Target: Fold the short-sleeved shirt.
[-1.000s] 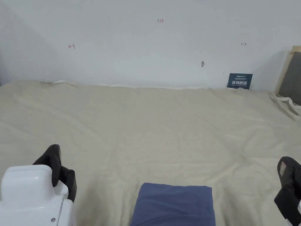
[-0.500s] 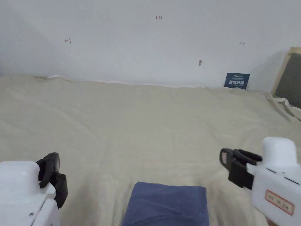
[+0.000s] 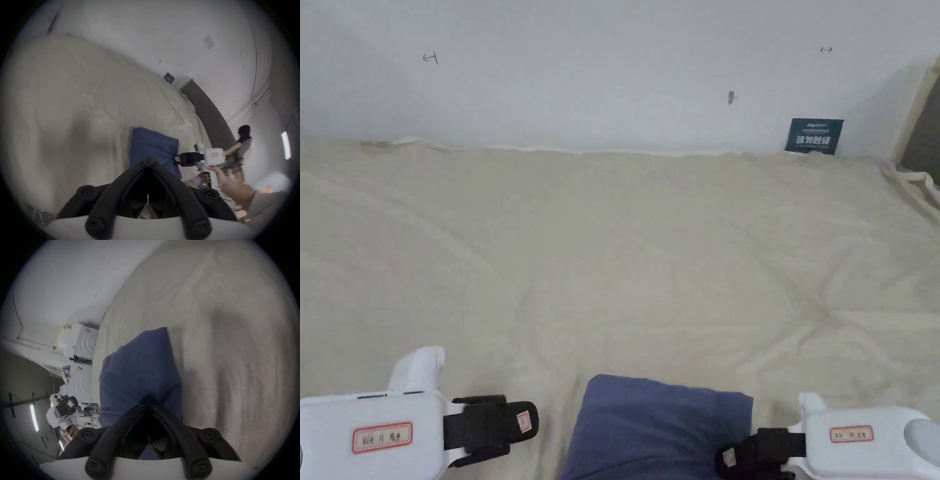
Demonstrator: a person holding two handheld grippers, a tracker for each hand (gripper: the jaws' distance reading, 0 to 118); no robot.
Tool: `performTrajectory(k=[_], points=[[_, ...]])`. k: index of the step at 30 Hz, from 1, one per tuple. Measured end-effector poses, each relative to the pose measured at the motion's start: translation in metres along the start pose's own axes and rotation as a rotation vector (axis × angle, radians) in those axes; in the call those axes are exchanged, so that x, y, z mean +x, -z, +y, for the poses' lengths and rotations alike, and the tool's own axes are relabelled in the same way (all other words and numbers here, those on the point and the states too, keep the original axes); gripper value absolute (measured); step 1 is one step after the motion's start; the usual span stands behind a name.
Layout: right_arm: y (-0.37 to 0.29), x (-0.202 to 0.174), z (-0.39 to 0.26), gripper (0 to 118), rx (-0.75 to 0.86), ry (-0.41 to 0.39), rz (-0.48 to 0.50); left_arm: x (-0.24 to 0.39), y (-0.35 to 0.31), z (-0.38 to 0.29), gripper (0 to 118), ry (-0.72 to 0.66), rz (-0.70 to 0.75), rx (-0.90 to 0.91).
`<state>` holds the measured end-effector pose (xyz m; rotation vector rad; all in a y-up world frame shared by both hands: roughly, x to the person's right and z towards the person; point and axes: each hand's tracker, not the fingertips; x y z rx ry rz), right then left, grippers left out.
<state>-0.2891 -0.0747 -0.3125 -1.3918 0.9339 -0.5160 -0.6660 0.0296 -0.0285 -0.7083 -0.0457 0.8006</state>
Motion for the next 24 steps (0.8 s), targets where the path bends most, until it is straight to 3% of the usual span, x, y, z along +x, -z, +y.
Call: performTrajectory(k=[2, 3, 5, 6, 10, 15, 16, 20, 24], points=[[-0.003, 0.003, -0.006, 0, 0.018, -0.021, 0.006, -0.011, 0.027, 0.019, 5, -0.089, -0.092, -0.130], [-0.003, 0.002, -0.008, 0, 0.023, -0.037, 0.002, -0.017, 0.041, 0.026, 26, -0.124, -0.111, -0.192], [-0.002, -0.003, -0.013, 0, 0.031, -0.052, -0.010, -0.028, 0.070, 0.036, 91, -0.137, -0.088, -0.304], [-0.003, -0.004, -0.013, 0, 0.033, -0.044, -0.014, -0.033, 0.081, 0.039, 113, -0.131, -0.105, -0.344], [-0.002, -0.006, -0.014, 0, 0.036, -0.015, -0.018, -0.048, 0.118, 0.036, 115, -0.171, -0.098, -0.462], [-0.001, -0.004, -0.011, 0, 0.024, -0.019, -0.013, -0.051, 0.140, 0.037, 118, -0.301, -0.377, -0.517], [0.000, -0.002, -0.008, 0, 0.019, -0.010, -0.006, -0.050, 0.147, 0.033, 118, -0.341, -0.382, -0.540], [0.002, 0.004, -0.008, 0, 0.014, 0.020, 0.023, -0.034, 0.152, 0.043, 118, -0.208, -0.300, -0.549], [0.000, 0.007, -0.013, 0, 0.031, 0.032, 0.043, -0.014, 0.144, 0.043, 118, -0.184, -0.263, -0.520]])
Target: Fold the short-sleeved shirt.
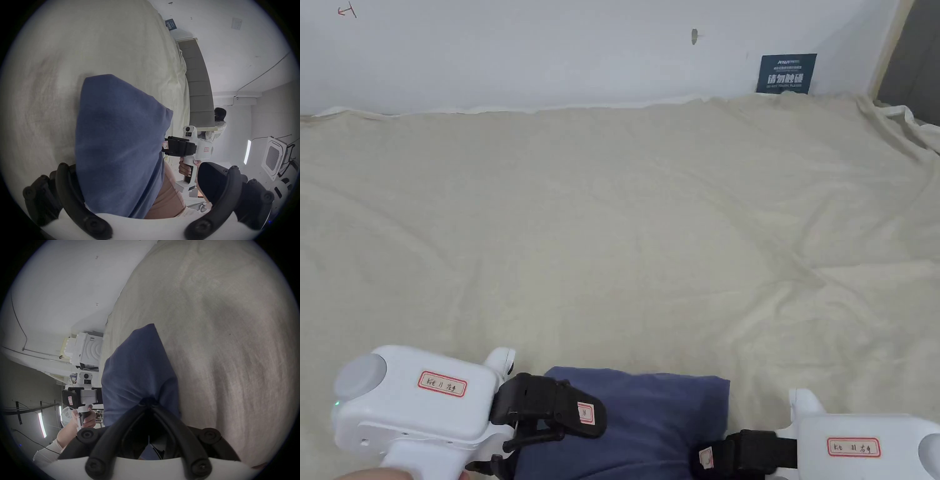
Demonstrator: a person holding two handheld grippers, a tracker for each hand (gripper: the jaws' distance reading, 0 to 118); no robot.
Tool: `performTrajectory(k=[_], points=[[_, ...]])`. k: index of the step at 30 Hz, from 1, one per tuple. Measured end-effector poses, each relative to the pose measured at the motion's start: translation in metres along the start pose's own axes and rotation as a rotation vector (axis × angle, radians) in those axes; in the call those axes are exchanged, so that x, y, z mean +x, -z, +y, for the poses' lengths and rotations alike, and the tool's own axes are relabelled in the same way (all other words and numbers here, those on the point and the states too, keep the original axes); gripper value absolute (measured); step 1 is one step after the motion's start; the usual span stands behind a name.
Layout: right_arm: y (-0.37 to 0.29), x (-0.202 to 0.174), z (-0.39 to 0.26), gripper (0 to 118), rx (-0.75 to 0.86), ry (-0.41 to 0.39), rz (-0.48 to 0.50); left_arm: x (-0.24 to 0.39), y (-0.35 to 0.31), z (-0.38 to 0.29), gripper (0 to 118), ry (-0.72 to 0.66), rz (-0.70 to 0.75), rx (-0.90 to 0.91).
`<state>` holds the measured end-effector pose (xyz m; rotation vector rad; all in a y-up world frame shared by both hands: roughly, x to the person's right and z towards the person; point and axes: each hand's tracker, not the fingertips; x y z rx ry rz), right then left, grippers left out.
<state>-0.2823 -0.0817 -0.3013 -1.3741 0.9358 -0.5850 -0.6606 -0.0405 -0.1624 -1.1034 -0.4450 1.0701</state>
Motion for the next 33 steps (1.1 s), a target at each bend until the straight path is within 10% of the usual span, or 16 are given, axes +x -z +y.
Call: performTrajectory(k=[7, 8, 9, 10, 24, 33], points=[[-0.002, -0.006, -0.002, 0, 0.014, -0.061, -0.016, 0.028, 0.003, -0.006, 114, 0.104, 0.149, -0.028], [-0.003, -0.008, -0.002, 0, 0.012, -0.069, -0.021, 0.031, 0.000, -0.008, 101, 0.122, 0.193, 0.025], [-0.003, -0.008, -0.002, 0, 0.012, -0.073, -0.025, 0.035, 0.000, -0.010, 39, 0.134, 0.254, 0.061], [-0.004, -0.008, -0.002, 0, 0.014, -0.073, -0.026, 0.036, -0.001, -0.010, 13, 0.140, 0.313, 0.070], [-0.045, -0.039, -0.024, 0, 0.130, -0.144, -0.012, 0.047, -0.047, -0.024, 13, 0.180, 0.434, 0.101], [-0.018, -0.094, -0.050, 0, 0.113, -0.194, -0.022, -0.026, -0.278, -0.038, 13, 0.088, 1.034, 0.230]])
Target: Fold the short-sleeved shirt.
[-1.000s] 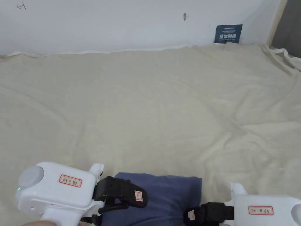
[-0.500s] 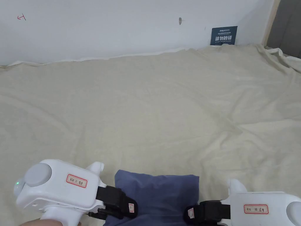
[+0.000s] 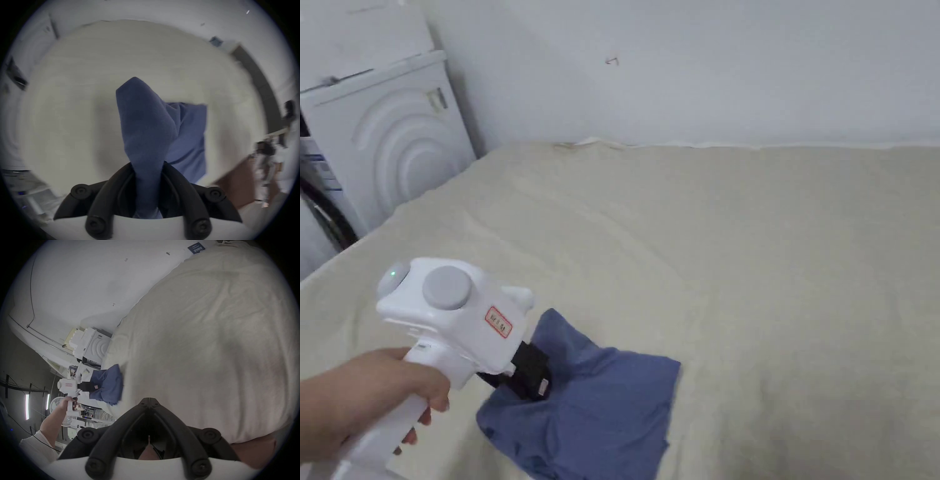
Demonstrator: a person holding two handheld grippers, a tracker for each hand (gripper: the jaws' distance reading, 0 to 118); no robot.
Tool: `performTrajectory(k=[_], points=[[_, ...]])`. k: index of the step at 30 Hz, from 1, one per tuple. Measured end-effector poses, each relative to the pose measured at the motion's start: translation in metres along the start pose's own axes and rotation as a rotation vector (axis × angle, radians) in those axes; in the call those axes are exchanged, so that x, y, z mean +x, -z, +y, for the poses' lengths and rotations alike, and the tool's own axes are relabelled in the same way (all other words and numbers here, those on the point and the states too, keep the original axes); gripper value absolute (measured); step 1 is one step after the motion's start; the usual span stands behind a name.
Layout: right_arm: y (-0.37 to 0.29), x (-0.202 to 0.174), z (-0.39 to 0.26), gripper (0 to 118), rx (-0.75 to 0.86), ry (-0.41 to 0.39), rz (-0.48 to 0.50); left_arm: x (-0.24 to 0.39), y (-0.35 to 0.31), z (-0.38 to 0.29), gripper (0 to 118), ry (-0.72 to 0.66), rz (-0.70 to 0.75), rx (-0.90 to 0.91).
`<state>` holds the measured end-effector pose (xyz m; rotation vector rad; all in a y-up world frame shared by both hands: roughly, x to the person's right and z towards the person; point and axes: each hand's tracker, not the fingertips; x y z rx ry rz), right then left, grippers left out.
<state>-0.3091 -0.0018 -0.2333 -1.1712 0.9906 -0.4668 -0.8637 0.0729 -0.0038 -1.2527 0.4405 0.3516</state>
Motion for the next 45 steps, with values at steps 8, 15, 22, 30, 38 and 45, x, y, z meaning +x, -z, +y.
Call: performTrajectory(k=[8, 15, 22, 30, 38, 45], points=[[0.032, -0.052, -0.015, 0, -0.118, -0.112, -0.058, -0.149, 0.028, 0.014, 13, -0.097, 0.521, -0.126], [0.022, -0.069, -0.014, 0, -0.121, -0.119, -0.064, -0.170, 0.010, -0.001, 100, -0.182, 0.551, 0.020], [0.010, -0.074, -0.011, 0, -0.008, -0.149, -0.083, -0.068, -0.053, -0.026, 99, -0.326, 0.079, 0.305], [-0.048, -0.084, -0.004, 0, 0.176, -0.219, -0.159, 0.138, -0.066, -0.052, 0, 0.098, -0.128, 0.378], [-0.139, -0.099, -0.005, 0, 0.485, -0.449, -0.209, 0.251, -0.140, -0.108, 0, 0.148, -0.049, 0.953], [-0.188, -0.153, -0.059, 0, 1.078, -0.759, -0.329, 0.298, -0.171, -0.162, 0, 0.074, 0.241, 1.370]])
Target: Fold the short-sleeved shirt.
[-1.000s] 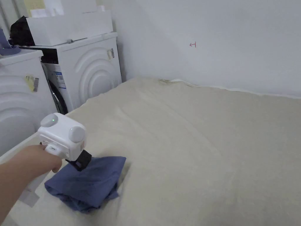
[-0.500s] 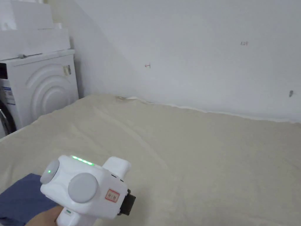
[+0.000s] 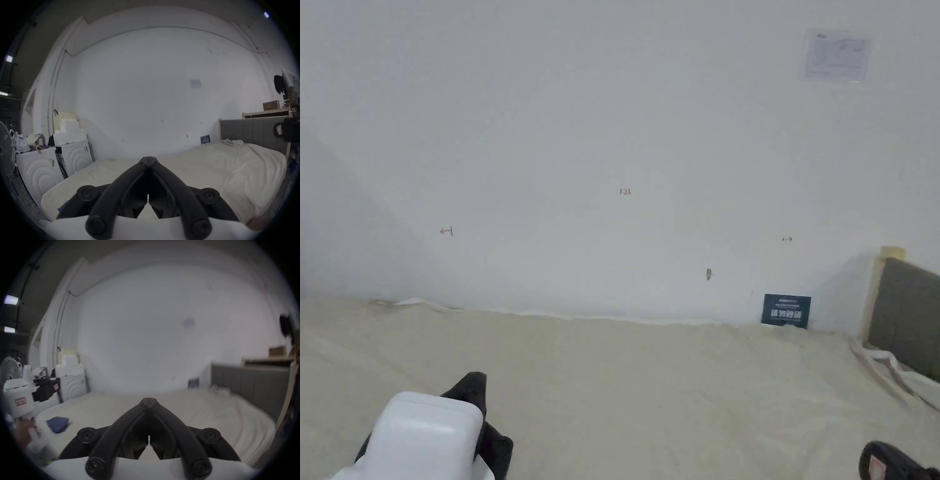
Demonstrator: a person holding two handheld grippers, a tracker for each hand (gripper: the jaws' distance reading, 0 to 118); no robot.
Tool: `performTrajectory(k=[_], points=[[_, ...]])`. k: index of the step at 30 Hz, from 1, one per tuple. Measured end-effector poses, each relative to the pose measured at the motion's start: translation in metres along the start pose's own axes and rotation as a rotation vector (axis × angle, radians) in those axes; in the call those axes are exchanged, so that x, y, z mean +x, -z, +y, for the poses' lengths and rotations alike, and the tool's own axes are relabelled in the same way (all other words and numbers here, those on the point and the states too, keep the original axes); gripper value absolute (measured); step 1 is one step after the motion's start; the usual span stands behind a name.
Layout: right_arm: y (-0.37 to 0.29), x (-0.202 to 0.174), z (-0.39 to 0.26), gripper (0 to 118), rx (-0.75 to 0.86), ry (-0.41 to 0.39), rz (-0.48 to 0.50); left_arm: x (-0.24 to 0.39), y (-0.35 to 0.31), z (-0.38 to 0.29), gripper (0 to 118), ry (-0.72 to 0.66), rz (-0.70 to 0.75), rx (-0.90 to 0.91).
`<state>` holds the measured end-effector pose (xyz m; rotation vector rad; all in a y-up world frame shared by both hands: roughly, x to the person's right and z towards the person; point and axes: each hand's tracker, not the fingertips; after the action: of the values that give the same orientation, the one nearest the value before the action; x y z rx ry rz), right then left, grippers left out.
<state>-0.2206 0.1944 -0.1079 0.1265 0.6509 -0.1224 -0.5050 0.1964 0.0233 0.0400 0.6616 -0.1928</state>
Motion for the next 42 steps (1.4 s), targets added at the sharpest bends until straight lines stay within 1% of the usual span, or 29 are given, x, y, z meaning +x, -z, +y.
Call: performTrajectory(k=[2, 3, 5, 6, 8, 10, 12, 14, 17, 18, 19, 20, 21, 22, 23, 24, 25, 26, 28, 29, 30, 32, 36, 38, 40, 42], points=[[-0.012, -0.013, -0.006, 0, 0.120, -0.075, -0.070, -0.002, -0.011, -0.003, 0, -0.028, -0.030, 0.022], [-0.017, -0.016, -0.012, 0, 0.155, -0.105, -0.083, -0.001, -0.013, -0.007, 0, -0.032, -0.018, 0.024], [-0.022, -0.021, -0.026, 0, 0.181, -0.157, -0.108, -0.002, -0.020, -0.015, 0, -0.055, 0.006, 0.009], [-0.021, -0.026, -0.033, 0, 0.160, -0.164, -0.115, -0.004, -0.022, -0.019, 0, -0.075, 0.002, -0.005], [-0.023, -0.027, -0.048, 0, 0.139, -0.162, -0.120, -0.006, -0.026, -0.029, 0, -0.084, -0.001, -0.018], [-0.022, -0.027, -0.061, 0, 0.096, -0.170, -0.165, -0.007, -0.032, -0.037, 0, -0.092, 0.007, -0.027], [-0.021, -0.024, -0.067, 0, 0.055, -0.164, -0.156, -0.008, -0.037, -0.040, 0, -0.093, 0.013, -0.038], [-0.023, -0.024, -0.068, 0, 0.052, -0.163, -0.168, -0.007, -0.039, -0.044, 0, -0.063, 0.023, -0.041], [-0.029, -0.021, -0.067, 0, 0.060, -0.128, -0.173, -0.006, -0.045, -0.045, 1, -0.048, 0.020, -0.034], [-0.031, -0.021, -0.065, 0, 0.061, -0.123, -0.170, -0.006, -0.046, -0.044, 3, -0.056, 0.010, -0.037], [-0.031, -0.022, -0.065, 0, 0.061, -0.122, -0.174, -0.007, -0.049, -0.043, 9, -0.075, -0.010, -0.038], [-0.032, -0.022, -0.064, 3, 0.059, -0.125, -0.175, -0.008, -0.050, -0.043, 25, -0.113, -0.050, -0.022], [-0.033, -0.022, -0.064, 27, 0.060, -0.129, -0.173, -0.008, -0.051, -0.042, 62, -0.128, -0.060, -0.018], [-0.035, -0.022, -0.061, 61, 0.058, -0.134, -0.160, -0.008, -0.051, -0.042, 91, -0.126, -0.052, -0.015], [-0.033, -0.023, -0.061, 103, 0.038, -0.142, -0.140, -0.008, -0.052, -0.040, 112, -0.127, -0.036, -0.008], [-0.034, -0.027, -0.059, 116, -0.017, -0.187, -0.105, -0.007, -0.054, -0.038, 118, -0.123, -0.006, 0.009], [-0.040, -0.031, -0.053, 117, 0.064, -0.209, -0.159, -0.006, -0.057, -0.037, 118, -0.115, 0.025, 0.035], [-0.040, -0.036, -0.048, 118, 0.055, -0.246, -0.164, -0.005, -0.058, -0.035, 118, -0.104, 0.024, 0.040], [-0.047, -0.045, -0.043, 118, 0.074, -0.274, -0.171, -0.006, -0.060, -0.032, 118, -0.086, 0.014, 0.040], [-0.050, -0.048, -0.039, 118, 0.076, -0.271, -0.168, -0.005, -0.060, -0.031, 118, -0.079, 0.004, 0.037], [-0.046, -0.041, -0.063, 118, 0.077, -0.269, -0.165, -0.005, -0.060, -0.031, 118, -0.080, -0.004, 0.033], [-0.047, -0.044, -0.064, 118, 0.081, -0.265, -0.154, -0.006, -0.062, -0.031, 118, -0.100, -0.026, 0.020], [-0.044, -0.043, -0.065, 118, 0.062, -0.262, -0.155, -0.010, -0.062, -0.031, 118, -0.197, -0.116, -0.005], [-0.044, -0.039, -0.064, 118, 0.041, -0.243, -0.137, -0.012, -0.062, -0.030, 118, -0.236, -0.171, -0.017], [-0.043, -0.038, -0.065, 118, 0.033, -0.235, -0.133, -0.011, -0.064, -0.029, 118, -0.230, -0.191, -0.021], [-0.043, -0.038, -0.066, 118, 0.028, -0.235, -0.141, -0.005, -0.064, -0.028, 118, -0.205, -0.172, -0.005]])
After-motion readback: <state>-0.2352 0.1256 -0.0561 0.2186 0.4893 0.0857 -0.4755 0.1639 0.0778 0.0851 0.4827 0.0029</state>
